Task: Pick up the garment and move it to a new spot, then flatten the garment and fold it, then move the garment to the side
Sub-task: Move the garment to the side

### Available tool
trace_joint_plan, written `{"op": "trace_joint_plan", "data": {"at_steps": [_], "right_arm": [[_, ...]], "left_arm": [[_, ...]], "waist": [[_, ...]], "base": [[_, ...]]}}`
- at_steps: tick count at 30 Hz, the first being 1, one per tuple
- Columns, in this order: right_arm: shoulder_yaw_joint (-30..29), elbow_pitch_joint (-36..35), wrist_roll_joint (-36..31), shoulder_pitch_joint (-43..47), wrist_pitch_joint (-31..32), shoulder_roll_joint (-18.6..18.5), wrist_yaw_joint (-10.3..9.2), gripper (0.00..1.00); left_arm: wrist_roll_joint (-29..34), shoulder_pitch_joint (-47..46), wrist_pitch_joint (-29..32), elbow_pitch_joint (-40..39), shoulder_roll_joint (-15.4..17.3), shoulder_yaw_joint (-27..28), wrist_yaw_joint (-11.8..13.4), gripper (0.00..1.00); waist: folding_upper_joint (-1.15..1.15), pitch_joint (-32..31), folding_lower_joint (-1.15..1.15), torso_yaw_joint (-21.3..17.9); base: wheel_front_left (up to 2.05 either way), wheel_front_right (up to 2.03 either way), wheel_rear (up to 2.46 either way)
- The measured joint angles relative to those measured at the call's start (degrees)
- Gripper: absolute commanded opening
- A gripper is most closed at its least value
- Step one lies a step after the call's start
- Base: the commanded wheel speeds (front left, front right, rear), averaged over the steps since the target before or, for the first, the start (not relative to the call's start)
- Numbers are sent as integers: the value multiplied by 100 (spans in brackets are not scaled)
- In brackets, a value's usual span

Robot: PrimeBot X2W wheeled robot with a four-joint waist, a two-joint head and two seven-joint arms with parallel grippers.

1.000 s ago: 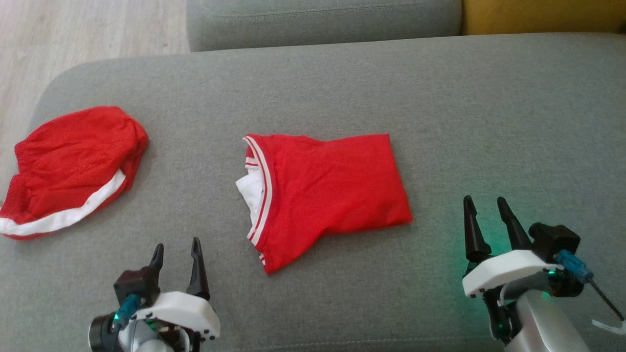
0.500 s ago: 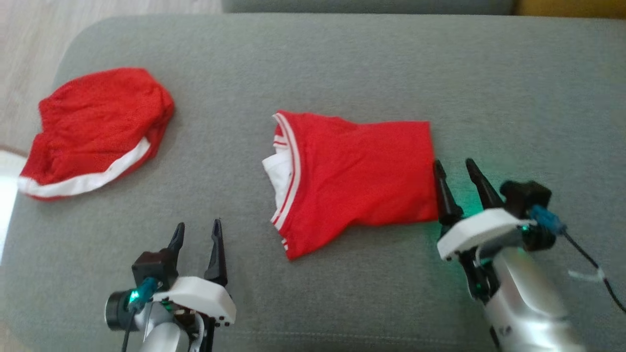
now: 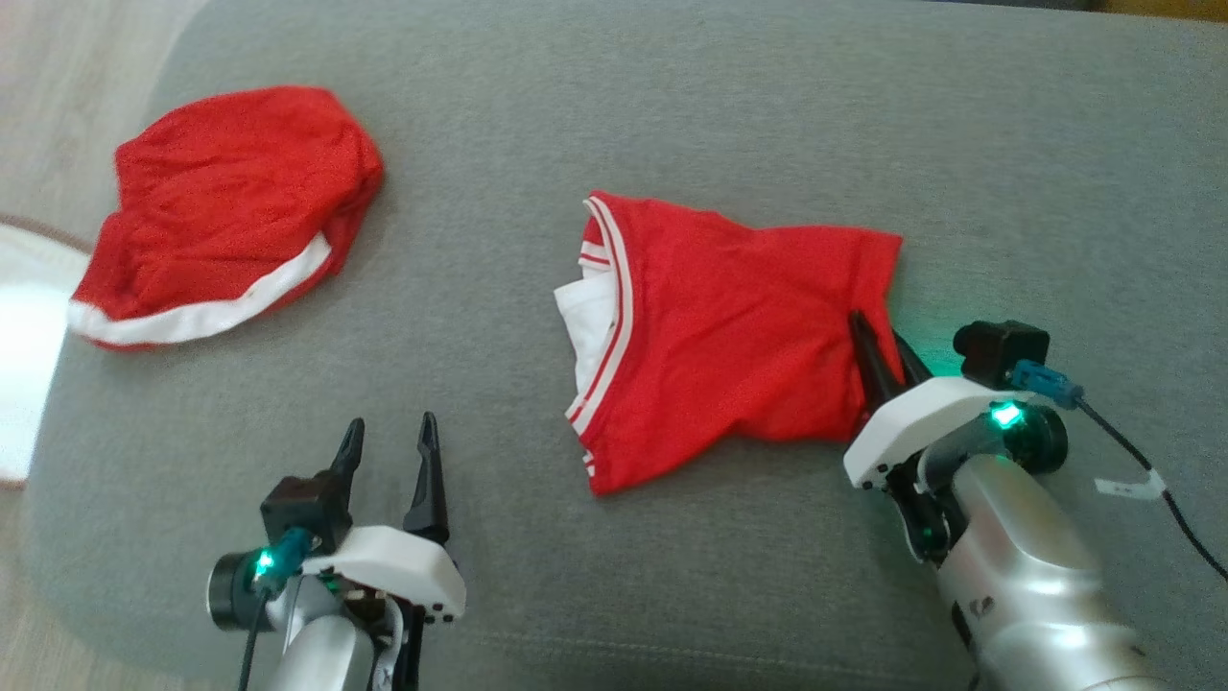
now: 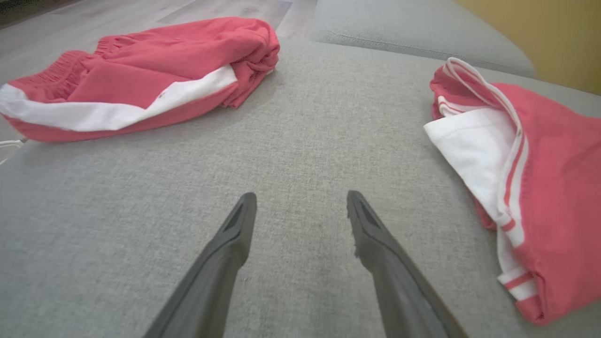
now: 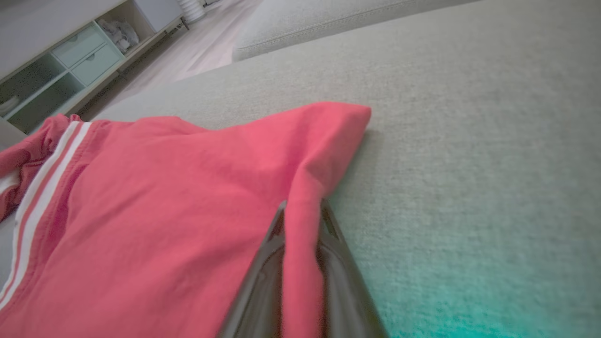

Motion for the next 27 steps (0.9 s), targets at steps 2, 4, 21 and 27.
{"op": "trace_joint_plan", "data": {"at_steps": [2, 4, 21, 27], "right_arm": [[59, 71, 83, -12, -90, 19, 0, 0], [99, 137, 116, -17, -160, 44, 0, 0], [304, 151, 353, 104, -344, 41, 0, 0], [171, 8, -41, 103, -377, 42, 0, 0]], "left_arm": [[1, 1, 0, -1, 0, 26, -3, 100], [23, 3, 0, 0, -1, 55, -8, 100], [103, -124, 0, 31, 3, 16, -154, 100], [104, -320, 0, 67, 1, -119, -146, 100]], "waist": [[0, -29, 0, -117], [0, -64, 0, -278], [0, -188, 0, -2614], [0, -20, 0, -3381]], "base": [[0, 0, 0], [0, 0, 0], [0, 0, 0], [0, 0, 0]]}}
